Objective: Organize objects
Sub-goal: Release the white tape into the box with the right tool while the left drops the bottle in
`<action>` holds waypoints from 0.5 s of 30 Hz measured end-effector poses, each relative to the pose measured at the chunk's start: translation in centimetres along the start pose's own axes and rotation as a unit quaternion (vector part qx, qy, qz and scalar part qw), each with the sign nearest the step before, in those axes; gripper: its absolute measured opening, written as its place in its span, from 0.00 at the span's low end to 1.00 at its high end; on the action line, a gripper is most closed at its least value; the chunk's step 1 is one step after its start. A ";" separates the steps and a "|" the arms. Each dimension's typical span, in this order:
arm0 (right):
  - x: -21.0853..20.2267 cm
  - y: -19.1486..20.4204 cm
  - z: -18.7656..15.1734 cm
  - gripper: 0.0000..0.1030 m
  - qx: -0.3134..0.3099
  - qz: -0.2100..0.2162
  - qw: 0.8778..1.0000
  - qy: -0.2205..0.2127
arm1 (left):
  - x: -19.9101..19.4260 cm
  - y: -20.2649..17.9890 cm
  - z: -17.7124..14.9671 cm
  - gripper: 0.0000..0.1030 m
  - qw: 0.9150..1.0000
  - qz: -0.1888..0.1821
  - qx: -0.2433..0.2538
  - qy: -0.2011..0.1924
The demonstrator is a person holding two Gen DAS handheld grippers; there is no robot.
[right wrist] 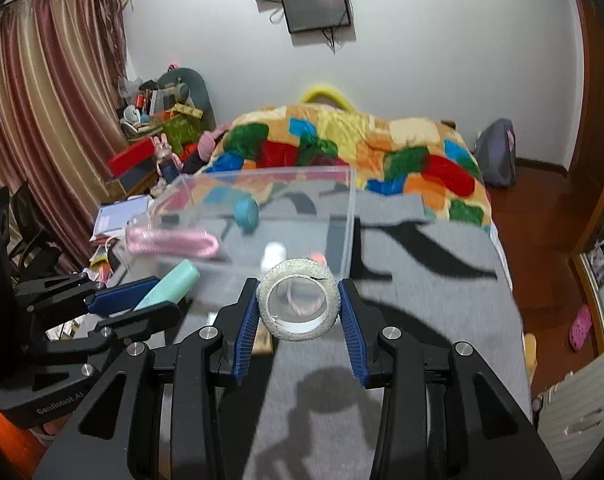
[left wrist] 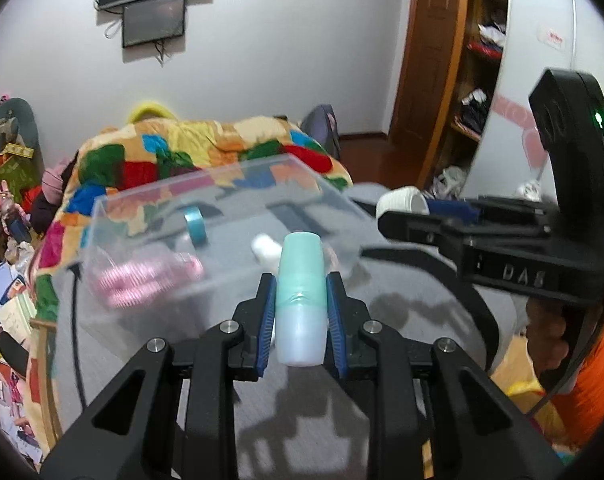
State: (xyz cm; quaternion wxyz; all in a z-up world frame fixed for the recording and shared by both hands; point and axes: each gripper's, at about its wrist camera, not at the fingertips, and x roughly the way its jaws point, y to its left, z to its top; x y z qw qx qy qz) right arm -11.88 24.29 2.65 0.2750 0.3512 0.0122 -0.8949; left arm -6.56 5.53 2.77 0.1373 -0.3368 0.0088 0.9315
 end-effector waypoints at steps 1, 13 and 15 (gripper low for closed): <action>0.1 0.2 0.4 0.35 -0.002 -0.001 1.000 -0.004 | 0.1 0.3 0.3 0.24 1.000 0.003 -0.001 -0.003; 5.5 0.7 4.0 0.35 -0.007 -0.025 1.000 0.012 | 4.9 3.7 3.2 0.24 0.999 0.040 -0.029 0.023; 7.0 0.3 4.0 0.35 -0.004 -0.029 0.999 0.028 | 5.9 4.2 3.2 0.24 0.998 0.043 -0.033 0.033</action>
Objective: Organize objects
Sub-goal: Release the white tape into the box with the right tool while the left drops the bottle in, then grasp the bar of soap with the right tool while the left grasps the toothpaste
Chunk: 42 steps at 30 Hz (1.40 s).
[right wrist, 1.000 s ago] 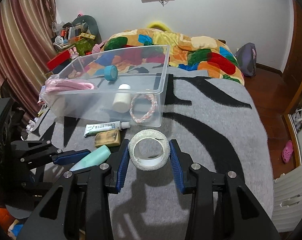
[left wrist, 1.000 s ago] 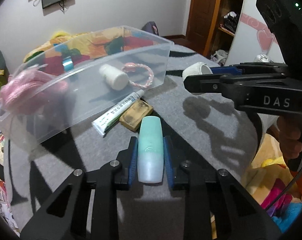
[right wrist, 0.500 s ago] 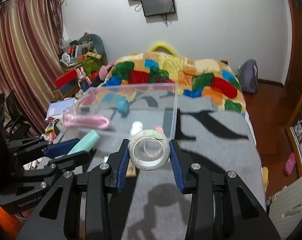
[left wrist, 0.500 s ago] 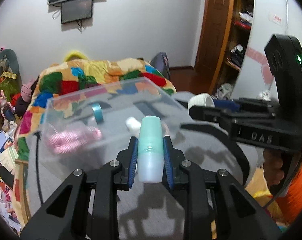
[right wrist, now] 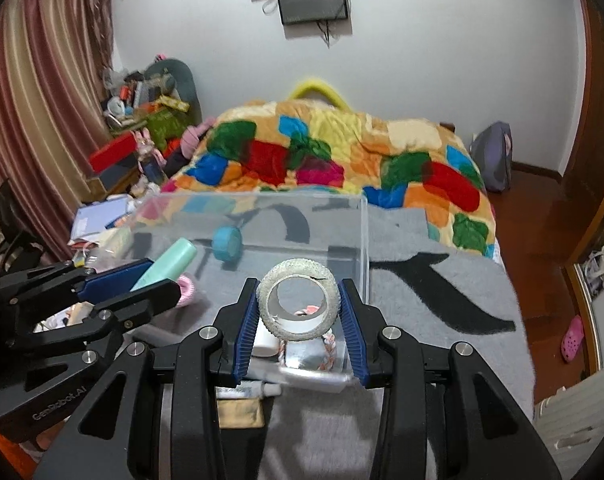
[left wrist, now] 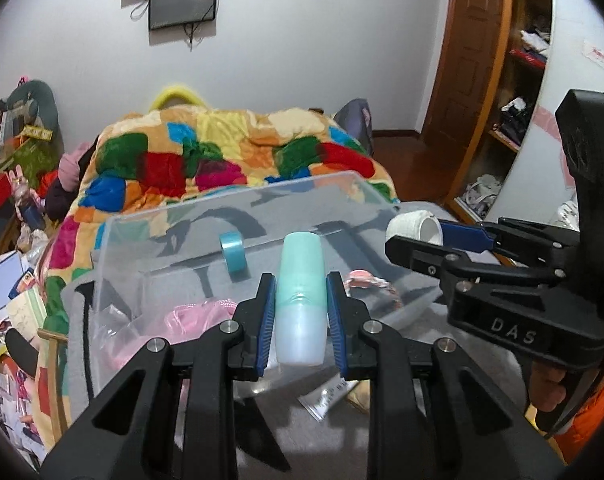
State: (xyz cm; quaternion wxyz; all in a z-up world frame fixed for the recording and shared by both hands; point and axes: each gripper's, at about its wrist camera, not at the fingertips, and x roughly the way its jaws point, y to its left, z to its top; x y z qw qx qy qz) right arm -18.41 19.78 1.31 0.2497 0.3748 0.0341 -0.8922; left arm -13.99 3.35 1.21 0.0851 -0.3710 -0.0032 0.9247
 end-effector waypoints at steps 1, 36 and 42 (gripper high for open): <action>0.6 -0.1 0.0 0.35 0.000 -0.001 1.000 0.008 | 0.5 0.1 0.0 0.24 1.000 0.002 -0.001 0.005; -3.0 2.3 -5.3 0.59 -0.072 0.006 0.997 0.021 | -5.1 0.7 -4.1 0.59 1.000 0.011 0.003 -0.011; 0.9 3.6 -7.7 0.59 -0.074 0.036 0.992 0.091 | -3.4 1.4 -6.9 0.59 0.999 0.012 -0.006 0.037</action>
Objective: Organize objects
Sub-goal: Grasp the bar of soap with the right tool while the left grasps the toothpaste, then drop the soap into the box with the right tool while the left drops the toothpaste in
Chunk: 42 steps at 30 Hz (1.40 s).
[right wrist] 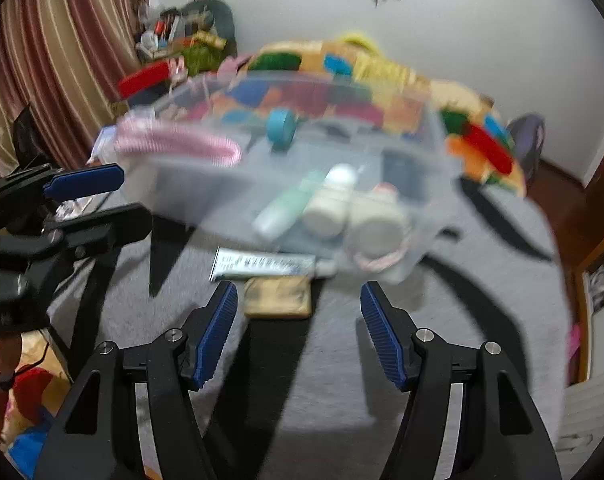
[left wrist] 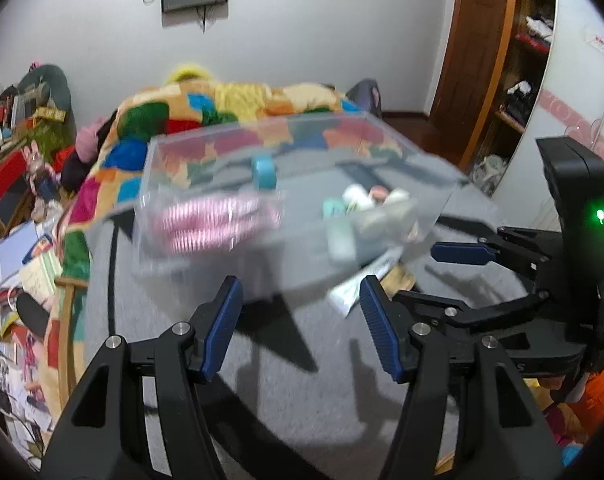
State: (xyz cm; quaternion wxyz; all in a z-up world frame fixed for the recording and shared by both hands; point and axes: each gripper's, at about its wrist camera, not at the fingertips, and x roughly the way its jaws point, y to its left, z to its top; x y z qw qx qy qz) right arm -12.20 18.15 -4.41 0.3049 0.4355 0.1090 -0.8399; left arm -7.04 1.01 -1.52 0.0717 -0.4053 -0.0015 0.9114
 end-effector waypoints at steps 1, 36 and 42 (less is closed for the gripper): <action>0.6 0.1 -0.1 0.59 0.001 0.005 1.000 0.006 | 0.3 0.1 -0.3 0.59 1.000 -0.004 -0.002 0.006; -2.3 -6.4 -4.3 0.36 0.084 -0.013 0.996 -0.012 | 8.3 -9.5 1.2 0.26 0.986 -0.067 0.132 0.079; -3.3 -6.2 -4.1 0.36 0.085 -0.012 0.996 -0.025 | 7.1 -9.0 0.3 0.15 0.988 -0.075 0.122 0.066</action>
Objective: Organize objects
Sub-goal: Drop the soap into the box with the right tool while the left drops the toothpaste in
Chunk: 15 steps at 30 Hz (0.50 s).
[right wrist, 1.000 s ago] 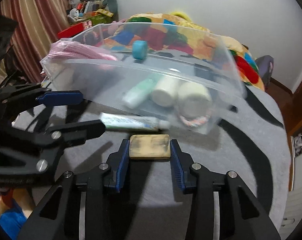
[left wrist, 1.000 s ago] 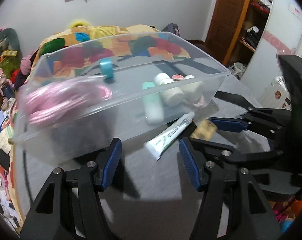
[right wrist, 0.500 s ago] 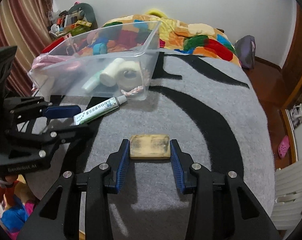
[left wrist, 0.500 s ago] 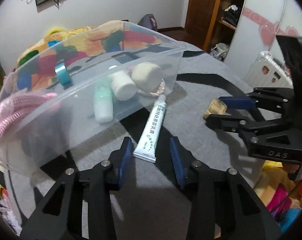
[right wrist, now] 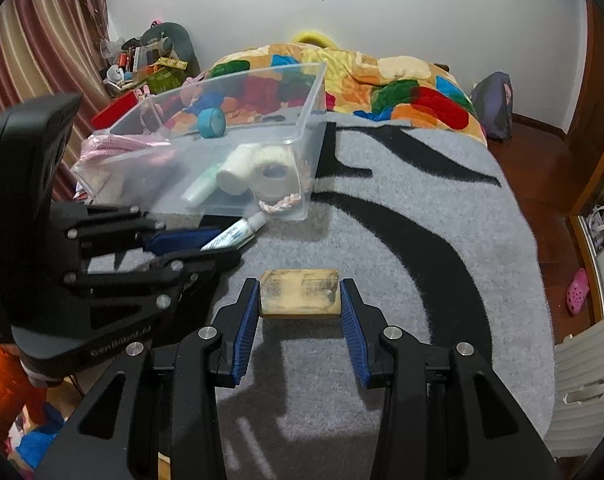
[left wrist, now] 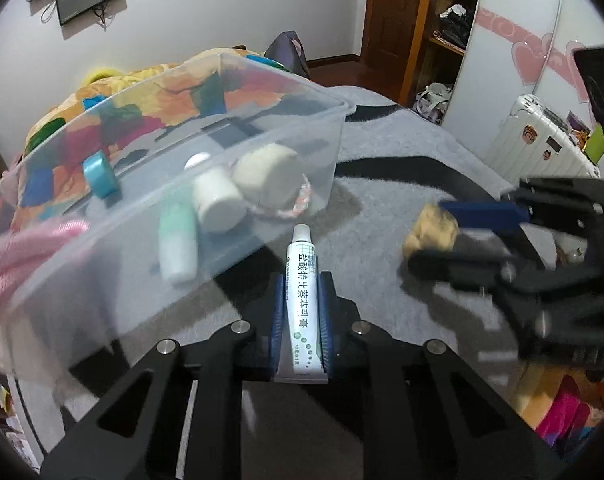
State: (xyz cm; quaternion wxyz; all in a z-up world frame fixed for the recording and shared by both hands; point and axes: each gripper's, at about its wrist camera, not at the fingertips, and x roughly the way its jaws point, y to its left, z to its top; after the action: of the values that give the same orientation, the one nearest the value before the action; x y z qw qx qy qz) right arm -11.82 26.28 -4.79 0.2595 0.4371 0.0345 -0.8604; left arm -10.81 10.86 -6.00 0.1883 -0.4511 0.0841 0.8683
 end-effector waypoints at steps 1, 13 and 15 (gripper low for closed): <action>-0.2 0.1 0.1 0.36 -0.001 0.000 1.000 -0.003 | -0.6 0.2 -0.4 0.15 1.000 -0.003 -0.008 -0.003; -2.3 2.3 3.7 0.36 -0.013 0.013 0.998 -0.060 | -8.9 3.9 0.4 0.15 0.991 0.026 -0.062 -0.111; -2.4 2.9 4.7 0.36 -0.017 0.013 0.997 -0.071 | -9.5 4.6 1.0 0.15 0.990 0.034 -0.070 -0.121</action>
State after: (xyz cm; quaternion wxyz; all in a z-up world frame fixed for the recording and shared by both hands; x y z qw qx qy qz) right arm -12.80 23.44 0.43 0.2799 0.3713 0.0249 -0.8850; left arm -8.44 4.59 2.26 0.1358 -0.3513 0.0152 0.9262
